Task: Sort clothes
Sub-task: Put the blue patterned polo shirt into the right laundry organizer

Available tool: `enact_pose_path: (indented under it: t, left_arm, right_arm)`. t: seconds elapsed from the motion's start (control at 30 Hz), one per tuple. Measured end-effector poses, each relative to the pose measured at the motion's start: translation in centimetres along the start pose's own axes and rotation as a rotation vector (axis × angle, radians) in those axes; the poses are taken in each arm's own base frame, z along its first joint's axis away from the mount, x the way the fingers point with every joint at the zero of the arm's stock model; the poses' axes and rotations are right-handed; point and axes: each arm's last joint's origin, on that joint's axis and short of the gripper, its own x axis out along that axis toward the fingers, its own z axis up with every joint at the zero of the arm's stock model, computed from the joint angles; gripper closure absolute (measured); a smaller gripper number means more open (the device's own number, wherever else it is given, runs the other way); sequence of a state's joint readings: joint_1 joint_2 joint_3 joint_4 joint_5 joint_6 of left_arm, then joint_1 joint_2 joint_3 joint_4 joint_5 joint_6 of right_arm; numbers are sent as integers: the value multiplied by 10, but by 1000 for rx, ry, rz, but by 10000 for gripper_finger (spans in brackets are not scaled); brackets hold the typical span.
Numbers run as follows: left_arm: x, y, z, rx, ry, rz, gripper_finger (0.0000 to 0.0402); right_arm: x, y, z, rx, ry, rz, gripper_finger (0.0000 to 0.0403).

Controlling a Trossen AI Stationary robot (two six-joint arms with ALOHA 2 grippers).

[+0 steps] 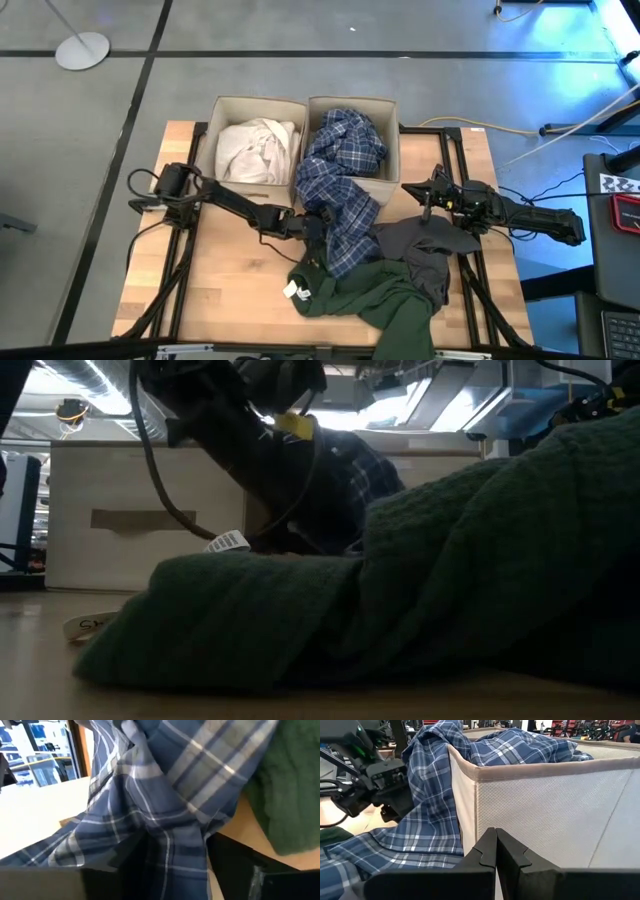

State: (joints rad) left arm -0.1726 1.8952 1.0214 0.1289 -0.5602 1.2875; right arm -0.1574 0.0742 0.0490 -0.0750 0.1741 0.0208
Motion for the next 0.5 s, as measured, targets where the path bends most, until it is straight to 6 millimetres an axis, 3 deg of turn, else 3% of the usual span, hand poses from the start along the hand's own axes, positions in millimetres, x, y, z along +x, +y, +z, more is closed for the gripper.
enact_pose_path:
  t: [0.37, 0.5]
  left_arm:
    - [-1, 17, 2, -179, -37, 118, 387]
    - [-5, 30, 6, -216, -54, 174, 391]
  right_arm:
    - [0, 0, 0, 0, 1, 0, 397]
    - [0, 0, 0, 0, 1, 0, 397]
